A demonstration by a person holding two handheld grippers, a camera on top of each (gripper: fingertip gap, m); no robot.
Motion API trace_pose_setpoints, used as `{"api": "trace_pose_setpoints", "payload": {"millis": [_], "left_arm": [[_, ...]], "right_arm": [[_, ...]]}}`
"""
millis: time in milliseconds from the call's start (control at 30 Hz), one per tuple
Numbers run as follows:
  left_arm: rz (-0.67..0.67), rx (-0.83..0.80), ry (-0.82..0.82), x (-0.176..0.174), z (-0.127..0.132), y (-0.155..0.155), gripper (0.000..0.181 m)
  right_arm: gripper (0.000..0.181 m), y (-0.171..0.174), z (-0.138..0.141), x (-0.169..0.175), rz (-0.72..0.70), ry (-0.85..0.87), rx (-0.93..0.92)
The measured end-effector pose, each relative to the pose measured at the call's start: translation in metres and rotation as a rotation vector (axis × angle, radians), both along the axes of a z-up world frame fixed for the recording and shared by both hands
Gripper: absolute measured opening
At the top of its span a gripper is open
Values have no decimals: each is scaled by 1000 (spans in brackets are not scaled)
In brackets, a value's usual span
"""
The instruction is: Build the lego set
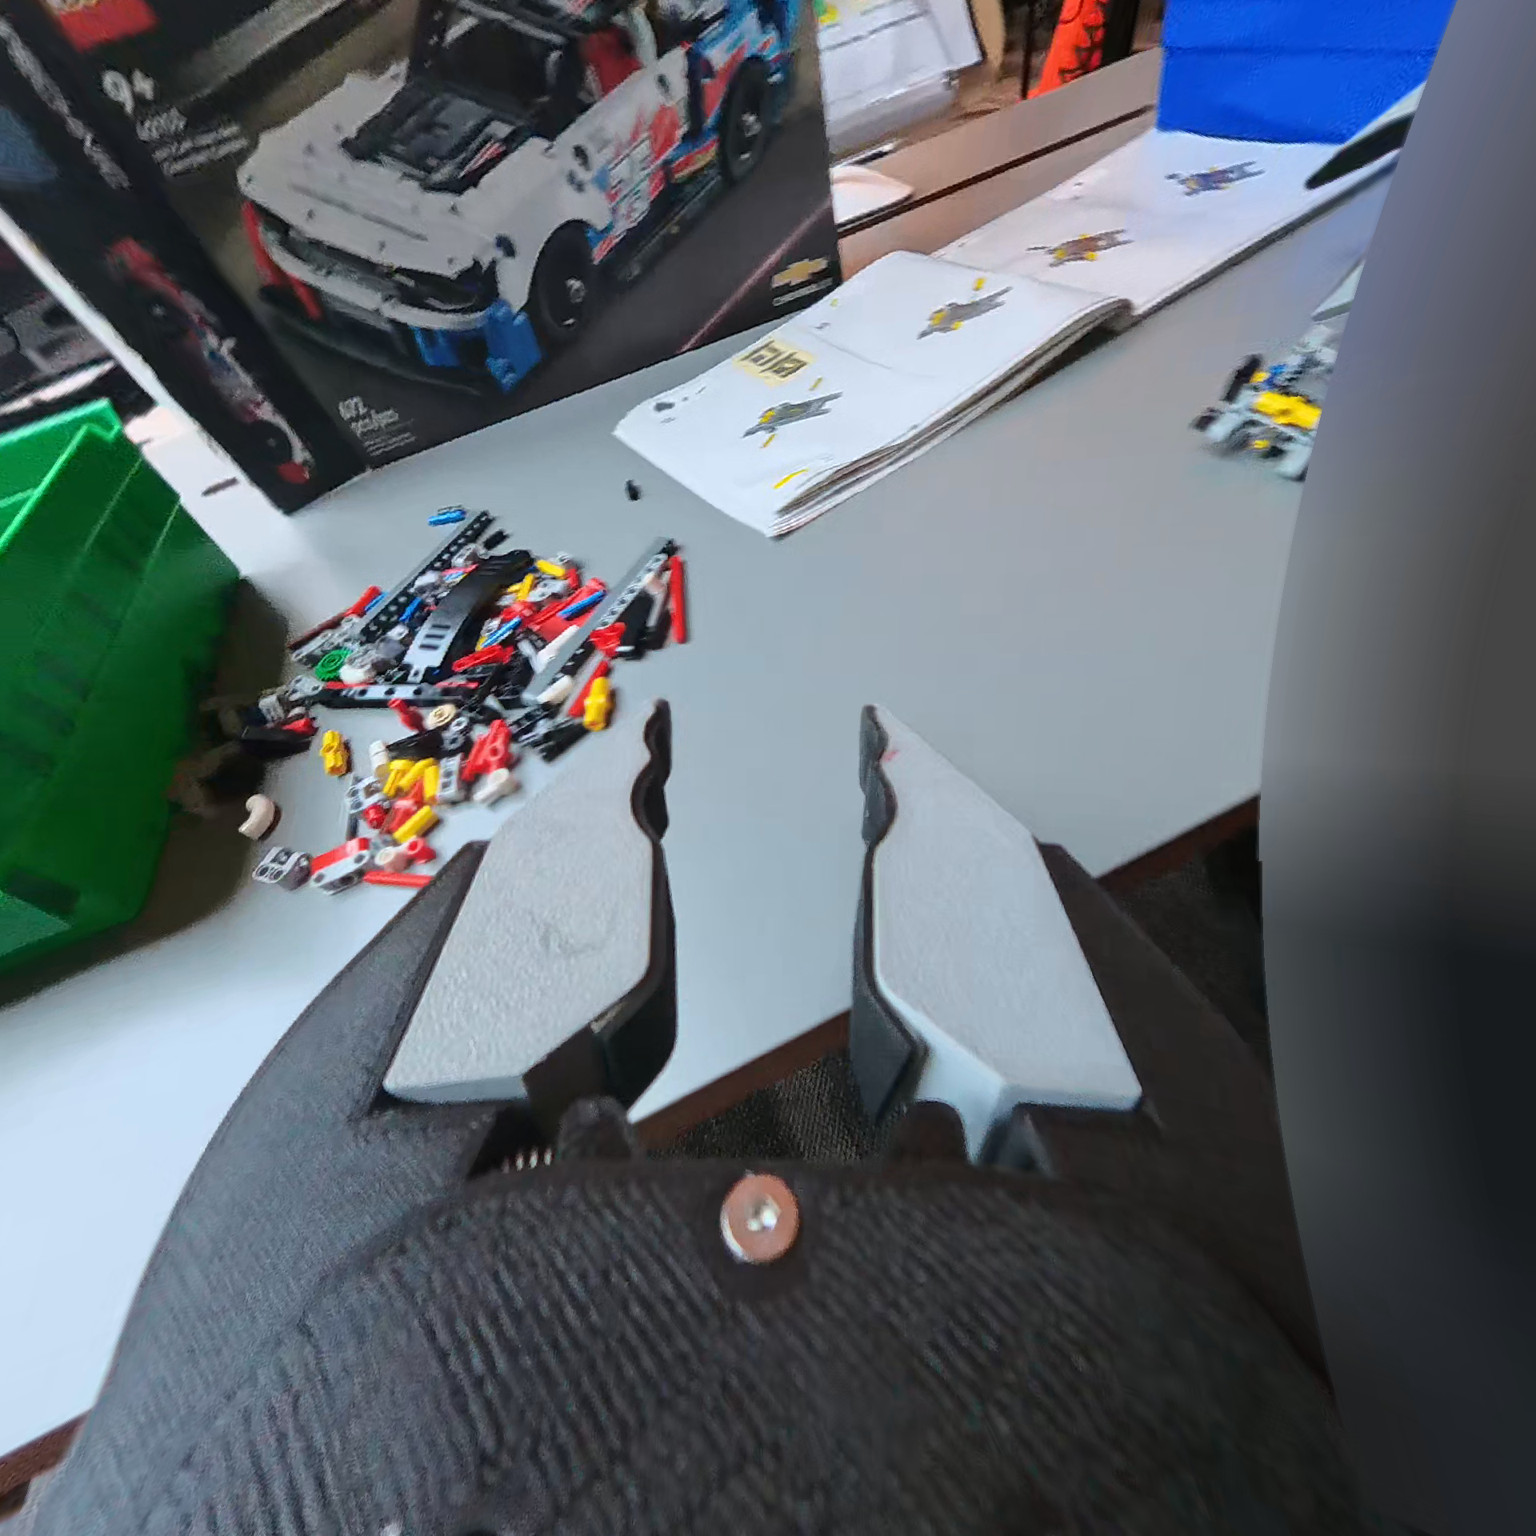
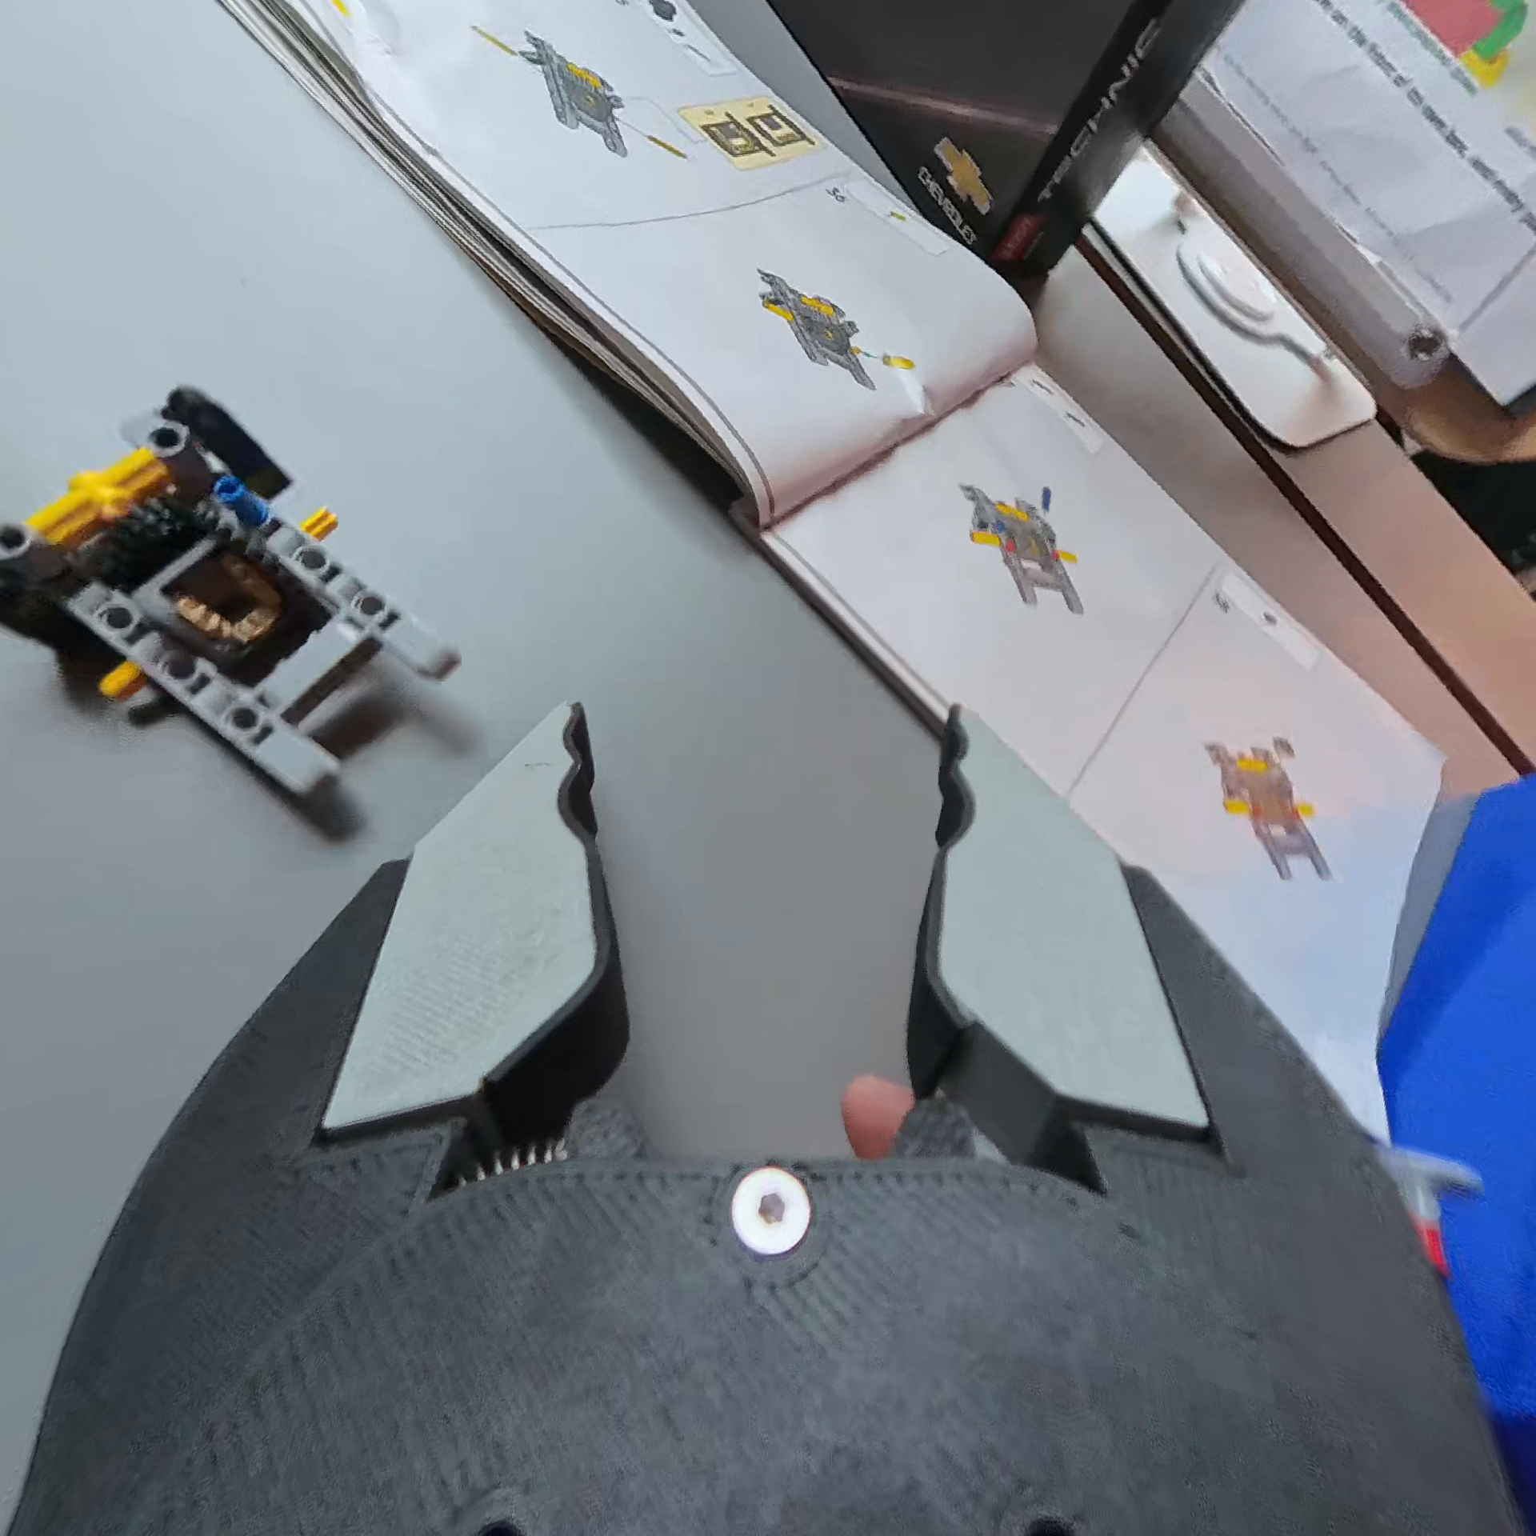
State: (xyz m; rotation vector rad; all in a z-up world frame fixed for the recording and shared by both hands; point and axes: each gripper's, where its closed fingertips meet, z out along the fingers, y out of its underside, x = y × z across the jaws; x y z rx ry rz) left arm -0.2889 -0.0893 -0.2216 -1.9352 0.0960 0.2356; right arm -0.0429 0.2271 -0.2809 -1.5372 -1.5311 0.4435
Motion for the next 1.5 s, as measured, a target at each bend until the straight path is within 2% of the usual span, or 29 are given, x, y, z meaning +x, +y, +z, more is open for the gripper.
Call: {"api": "trace_pose_setpoints", "payload": {"millis": [67,167,267,367,433,533,600,667,800,900,967,1100,1300,1500], "left_arm": [[27,5,-4,-28,-2,6,49],[29,48,13,-60,20,28,50],[55,15,24,-88,36,61,57],[54,-27,-19,-98,40,86,56],[53,-68,-20,-102,42,93,51],[57,-156,39,-116,42,99,29],[28,-229,36,-127,39,111,29],[-31,-283,22,-139,34,131,21],[-87,-413,-162,-168,8,184,28],[-37,-541,-174,-207,-22,216,30],[-40,-638,-204,-220,-44,228,35],[-24,-742,-169,-240,-68,241,34],[-18,-841,-142,-244,-75,246,33],[3,-851,-210,-241,-82,251,34]], "right_arm": [[81,9,5,-23,20,-1,-18],[82,22,22,-60,53,37,-72],[82,35,50,-94,74,89,-49],[78,33,70,-121,108,180,-77],[75,29,69,-131,124,207,-104],[70,23,53,-133,137,214,-148],[69,19,38,-129,152,203,-145],[66,18,25,-124,158,170,-115],[65,9,24,-127,206,192,-164],[65,6,25,-128,223,202,-180],[62,5,28,-127,229,222,-185],[62,2,31,-125,240,241,-213],[61,3,30,-125,240,237,-199],[60,4,31,-125,238,240,-203]]}}
